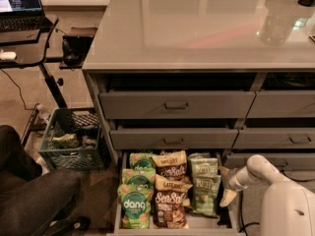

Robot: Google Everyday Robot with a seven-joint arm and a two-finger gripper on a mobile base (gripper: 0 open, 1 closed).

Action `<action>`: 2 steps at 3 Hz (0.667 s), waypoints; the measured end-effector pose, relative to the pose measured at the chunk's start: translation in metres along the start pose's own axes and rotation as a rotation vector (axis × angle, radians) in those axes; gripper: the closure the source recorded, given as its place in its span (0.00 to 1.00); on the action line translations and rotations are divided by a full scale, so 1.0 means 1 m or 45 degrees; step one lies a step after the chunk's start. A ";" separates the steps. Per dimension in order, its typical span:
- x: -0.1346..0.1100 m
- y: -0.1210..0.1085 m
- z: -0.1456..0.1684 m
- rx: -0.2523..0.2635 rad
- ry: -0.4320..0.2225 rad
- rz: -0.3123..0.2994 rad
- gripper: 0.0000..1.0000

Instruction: Pick green jalapeno chip bag from bottom drawer and place on counter

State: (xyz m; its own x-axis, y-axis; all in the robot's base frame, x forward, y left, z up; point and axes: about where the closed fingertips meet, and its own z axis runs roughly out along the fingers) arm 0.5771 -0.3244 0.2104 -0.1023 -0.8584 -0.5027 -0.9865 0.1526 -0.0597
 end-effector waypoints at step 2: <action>-0.012 0.017 0.025 -0.019 -0.055 -0.025 0.00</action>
Offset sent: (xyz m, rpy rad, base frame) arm -0.0158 0.0355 -0.0227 0.0613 -0.0086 0.0378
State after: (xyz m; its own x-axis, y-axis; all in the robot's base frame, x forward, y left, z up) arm 0.5647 -0.2994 0.1941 -0.0777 -0.8391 -0.5383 -0.9901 0.1283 -0.0572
